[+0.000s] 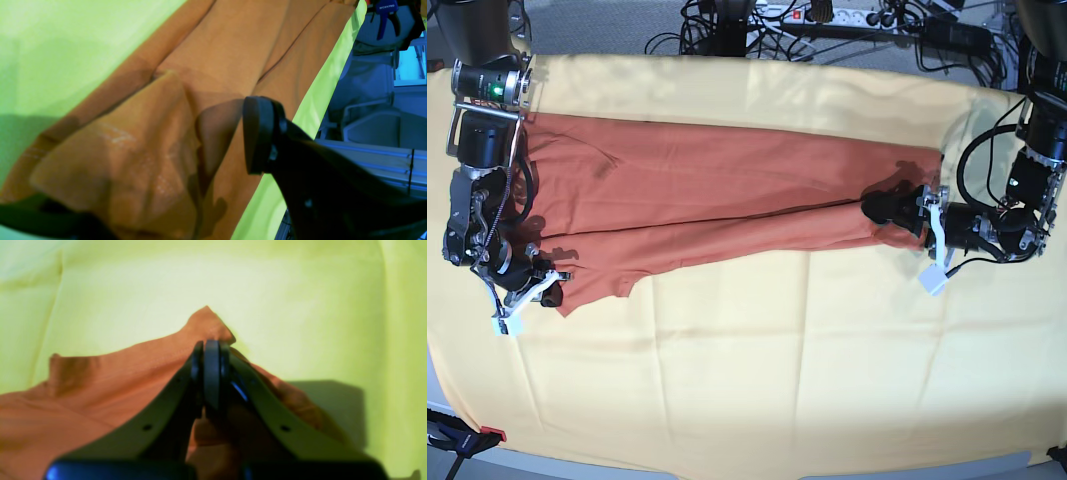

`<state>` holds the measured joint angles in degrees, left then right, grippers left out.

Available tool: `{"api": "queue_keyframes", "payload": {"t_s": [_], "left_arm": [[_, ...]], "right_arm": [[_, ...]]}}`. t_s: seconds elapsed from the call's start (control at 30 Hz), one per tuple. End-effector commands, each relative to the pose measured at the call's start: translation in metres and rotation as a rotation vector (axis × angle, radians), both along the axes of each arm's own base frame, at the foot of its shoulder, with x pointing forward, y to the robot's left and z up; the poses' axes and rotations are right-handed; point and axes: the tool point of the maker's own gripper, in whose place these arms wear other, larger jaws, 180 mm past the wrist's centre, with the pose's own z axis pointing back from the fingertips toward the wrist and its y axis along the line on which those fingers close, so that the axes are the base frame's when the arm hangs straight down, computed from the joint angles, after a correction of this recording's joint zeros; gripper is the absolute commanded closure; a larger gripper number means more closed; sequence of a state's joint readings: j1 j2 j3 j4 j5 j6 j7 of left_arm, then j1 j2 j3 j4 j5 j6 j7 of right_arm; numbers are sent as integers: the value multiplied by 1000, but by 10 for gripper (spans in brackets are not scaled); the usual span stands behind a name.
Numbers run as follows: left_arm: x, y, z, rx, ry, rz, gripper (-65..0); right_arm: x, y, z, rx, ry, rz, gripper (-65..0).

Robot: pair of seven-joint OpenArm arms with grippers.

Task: Fold the T-shirt properly
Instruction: 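Fold the hem toward the collar edge with both grippers, then lay the folded strip flat and open both grippers, lifting away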

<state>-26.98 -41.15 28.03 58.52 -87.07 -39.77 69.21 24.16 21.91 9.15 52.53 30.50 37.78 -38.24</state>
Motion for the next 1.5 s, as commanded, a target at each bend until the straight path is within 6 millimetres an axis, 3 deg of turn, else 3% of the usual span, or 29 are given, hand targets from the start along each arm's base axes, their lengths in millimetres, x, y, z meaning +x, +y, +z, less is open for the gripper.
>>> {"api": "queue_keyframes", "payload": {"t_s": [0.0,0.13,0.37,0.67,0.83,1.13,1.47], "left_arm": [[-4,9,-4,57,4,-33,-312],[-4,9,-4,57,4,-33,-312],[-4,9,-4,57,4,-33,-312],[-4,9,-4,57,4,-33,-312],[-4,9,-4,58,5,-33,-312],[-4,9,-3,58,4,-33,-312],[-4,14,-3,67,4,-28,-312]], "right_arm": [[12,-1,26,22,-63,26,0],[5,6,27,93,-13,41,0],[-7,-2,31,152,34,47,0],[-23,12,80,206,37,197,0],[-42,22,98,229,8,277,0],[-100,31,93,145,62,416,0],[-137,-1,73,26,184,417,0]]}}
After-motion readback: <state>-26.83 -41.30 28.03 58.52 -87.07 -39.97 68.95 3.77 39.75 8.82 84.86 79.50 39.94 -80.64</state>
